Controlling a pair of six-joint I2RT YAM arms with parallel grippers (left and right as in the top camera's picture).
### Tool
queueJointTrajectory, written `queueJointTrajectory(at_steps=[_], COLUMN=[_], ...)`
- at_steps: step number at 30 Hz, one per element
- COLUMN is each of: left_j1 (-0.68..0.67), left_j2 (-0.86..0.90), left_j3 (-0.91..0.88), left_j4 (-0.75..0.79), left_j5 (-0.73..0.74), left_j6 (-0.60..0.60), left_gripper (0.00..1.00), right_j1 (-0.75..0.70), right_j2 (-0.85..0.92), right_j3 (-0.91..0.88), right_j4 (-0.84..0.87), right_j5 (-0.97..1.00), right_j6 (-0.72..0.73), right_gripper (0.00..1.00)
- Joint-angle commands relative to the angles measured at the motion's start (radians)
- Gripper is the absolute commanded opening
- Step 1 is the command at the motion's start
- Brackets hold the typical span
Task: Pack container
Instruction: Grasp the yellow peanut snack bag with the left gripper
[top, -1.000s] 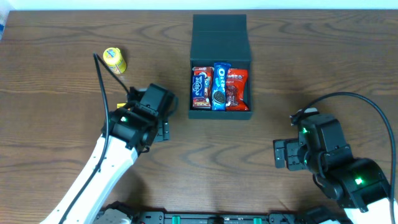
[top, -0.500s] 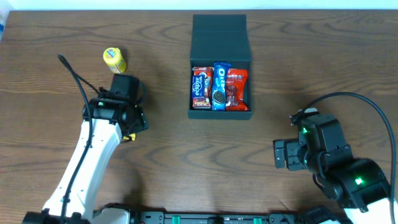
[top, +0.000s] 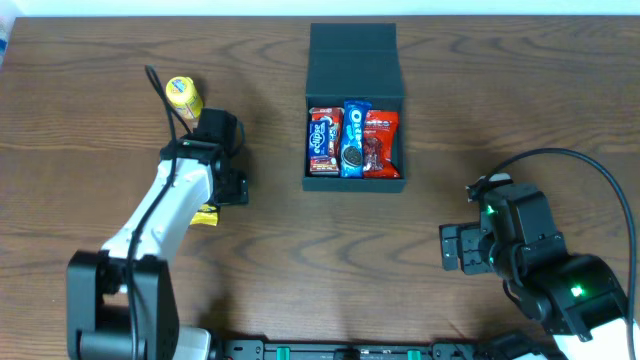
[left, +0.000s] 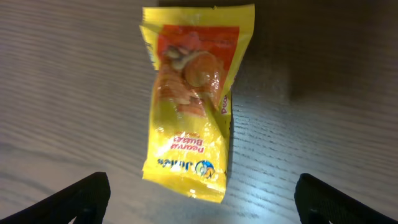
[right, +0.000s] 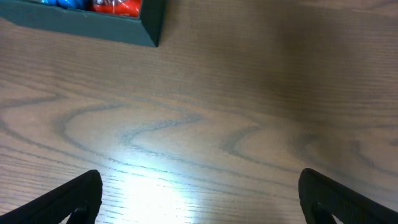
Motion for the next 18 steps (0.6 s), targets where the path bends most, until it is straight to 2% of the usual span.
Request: queueJointTrajectory(at_steps=[1, 5, 11, 18], left_j1=[0.018, 0.06, 0.131, 0.148], left_j2=[0.049, 0.079, 0.093, 0.098], left_j3=[-0.011, -0.012, -0.02, -0.029], left_j4=[0.014, 0.034, 0.068, 0.098], left_j5=[-0.026, -0.019, 0.086, 0.128], left_j6=[0.041, 0.045, 0.094, 0.113], left_gripper=[0.96, 0.96, 0.96, 0.96], right_j1=[-0.006, -0.006, -0.006, -0.006], right_j2=[-0.002, -0.002, -0.002, -0.002], right_j3=[0.002, 0.002, 0.002, 0.002], right_j4=[-0.002, -0.002, -0.002, -0.002], right_j5=[0.0, 0.0, 0.0, 0.0], right_j6=[0.011, 0.011, 0.011, 0.011], right_gripper=[0.99, 0.99, 0.99, 0.99])
